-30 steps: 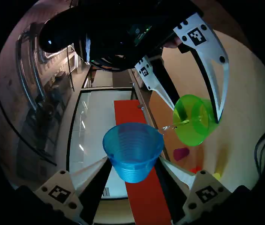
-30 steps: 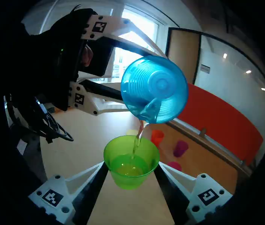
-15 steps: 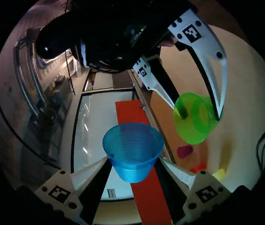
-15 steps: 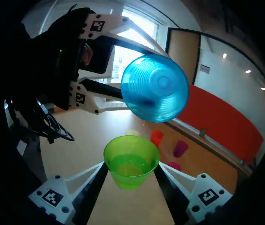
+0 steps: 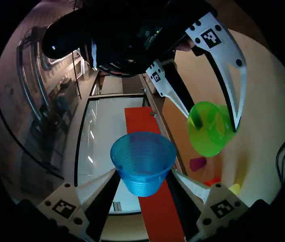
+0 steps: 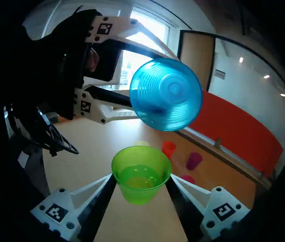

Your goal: Pour water

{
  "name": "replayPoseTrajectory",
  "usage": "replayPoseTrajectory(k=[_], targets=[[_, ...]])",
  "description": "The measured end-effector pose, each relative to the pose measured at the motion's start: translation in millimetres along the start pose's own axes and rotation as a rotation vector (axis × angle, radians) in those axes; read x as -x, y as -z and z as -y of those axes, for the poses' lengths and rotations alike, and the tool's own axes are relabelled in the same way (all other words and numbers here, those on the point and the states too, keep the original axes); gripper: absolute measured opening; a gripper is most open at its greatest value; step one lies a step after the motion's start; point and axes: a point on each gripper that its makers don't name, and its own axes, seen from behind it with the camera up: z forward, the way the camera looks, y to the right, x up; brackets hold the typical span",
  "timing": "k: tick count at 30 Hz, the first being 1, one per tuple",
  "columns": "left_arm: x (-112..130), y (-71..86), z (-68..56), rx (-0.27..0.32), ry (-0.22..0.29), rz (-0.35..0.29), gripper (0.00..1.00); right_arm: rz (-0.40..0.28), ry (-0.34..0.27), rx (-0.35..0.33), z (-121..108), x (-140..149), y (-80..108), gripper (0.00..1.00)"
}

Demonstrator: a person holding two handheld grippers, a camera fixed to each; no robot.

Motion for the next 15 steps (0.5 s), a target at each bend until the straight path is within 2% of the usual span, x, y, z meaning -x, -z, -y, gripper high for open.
replayPoseTrajectory(k=[3,6,15], targets=[[2.0,-0.2,-1.7,0.002,0.042,0.009,0.77,-0.002,-0.002,0.002,-0.3,-0.8,-0.5,0.88],[4.5,0.2,-6.1,0.010,0.110,0.021,0.77,-0.004,-0.002,0.003,-0.3,-1.7,-0.6,0.88],[16.2,1.6,-24.1,0.061,0.417,0.063,0.77,-0.007,-0.002,0.003,0.5,-3.2,-0.6,0.88]])
